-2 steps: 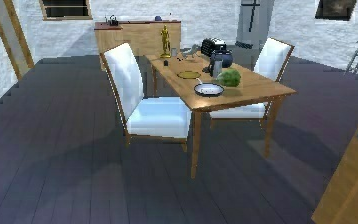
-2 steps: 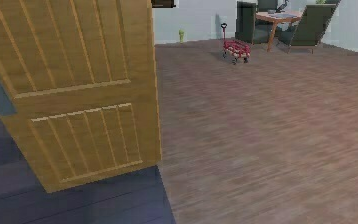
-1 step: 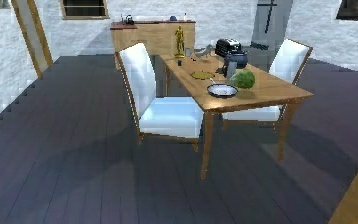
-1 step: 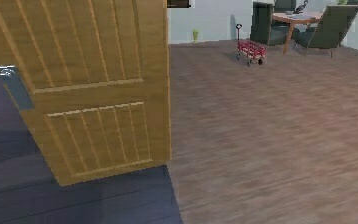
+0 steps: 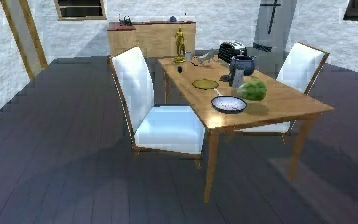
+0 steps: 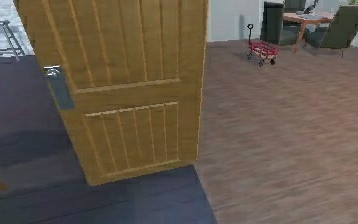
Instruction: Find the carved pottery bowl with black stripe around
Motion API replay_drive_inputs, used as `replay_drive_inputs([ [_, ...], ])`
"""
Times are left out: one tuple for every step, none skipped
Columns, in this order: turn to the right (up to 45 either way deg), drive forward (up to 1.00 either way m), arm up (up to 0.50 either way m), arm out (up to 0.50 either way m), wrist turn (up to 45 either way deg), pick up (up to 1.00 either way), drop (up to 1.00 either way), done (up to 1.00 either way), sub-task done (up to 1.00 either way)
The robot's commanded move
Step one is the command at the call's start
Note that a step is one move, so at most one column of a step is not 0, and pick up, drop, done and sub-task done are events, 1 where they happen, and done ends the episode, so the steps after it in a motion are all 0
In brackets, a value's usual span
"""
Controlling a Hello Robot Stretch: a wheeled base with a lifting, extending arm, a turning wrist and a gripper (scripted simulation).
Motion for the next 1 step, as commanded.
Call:
replay_drive_inputs([
  [-9.0,0.00,0.00,0.00,0.0,0.00,0.00,0.00,0.00],
])
